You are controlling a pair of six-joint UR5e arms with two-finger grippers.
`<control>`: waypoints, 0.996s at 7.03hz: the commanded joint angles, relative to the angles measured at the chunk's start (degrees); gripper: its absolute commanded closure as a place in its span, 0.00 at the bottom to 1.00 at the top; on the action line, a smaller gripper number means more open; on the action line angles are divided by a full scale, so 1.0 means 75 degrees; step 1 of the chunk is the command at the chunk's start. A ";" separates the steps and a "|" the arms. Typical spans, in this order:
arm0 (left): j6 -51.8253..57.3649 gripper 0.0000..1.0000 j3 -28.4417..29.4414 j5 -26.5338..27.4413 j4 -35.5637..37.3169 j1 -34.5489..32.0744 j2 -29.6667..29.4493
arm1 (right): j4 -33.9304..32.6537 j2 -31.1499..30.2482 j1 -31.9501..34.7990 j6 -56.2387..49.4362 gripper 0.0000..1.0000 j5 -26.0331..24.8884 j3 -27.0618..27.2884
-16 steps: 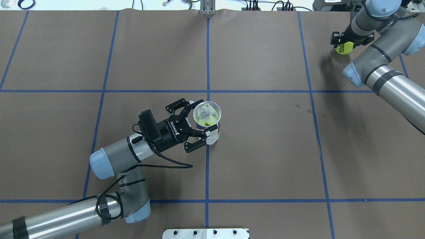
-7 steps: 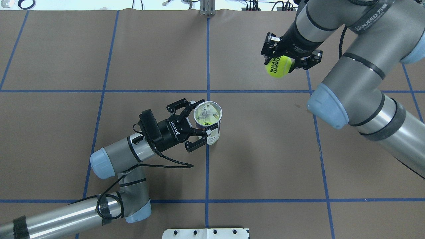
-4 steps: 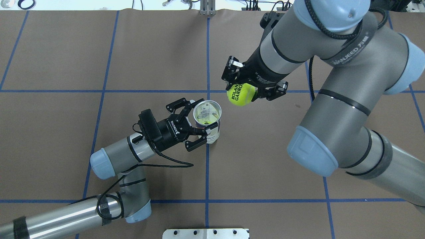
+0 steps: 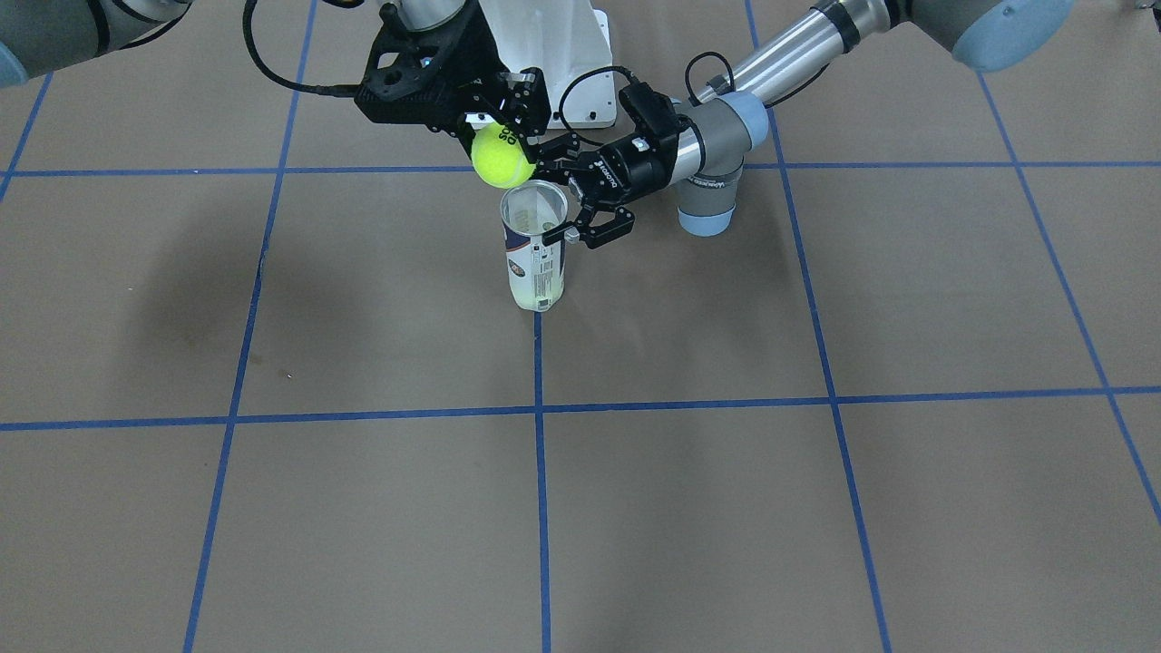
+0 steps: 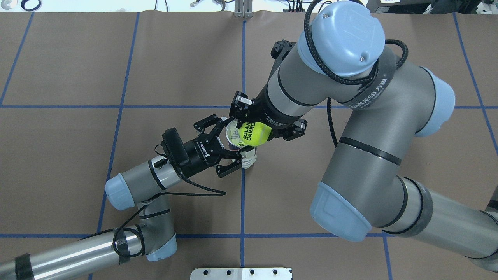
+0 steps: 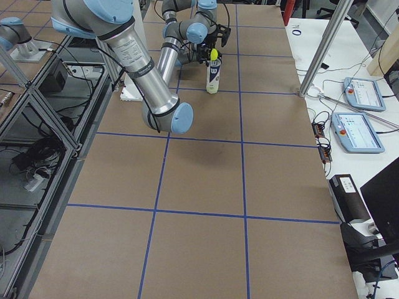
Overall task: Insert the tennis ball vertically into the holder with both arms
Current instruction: 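Carry the second tennis ball with the right gripper over the can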
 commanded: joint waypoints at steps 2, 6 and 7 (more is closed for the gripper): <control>0.0005 0.15 0.0000 0.0000 0.0000 0.0012 0.0007 | 0.0076 0.0374 -0.0045 -0.0007 1.00 -0.0038 -0.0610; -0.0007 0.15 0.0000 0.0000 0.0000 0.0000 0.0007 | 0.0205 0.0515 -0.0033 -0.0089 1.00 -0.0050 -0.1045; -0.0007 0.15 0.0000 0.0012 0.0000 0.0000 0.0007 | 0.0206 0.0504 -0.0033 -0.0089 1.00 -0.0050 -0.1045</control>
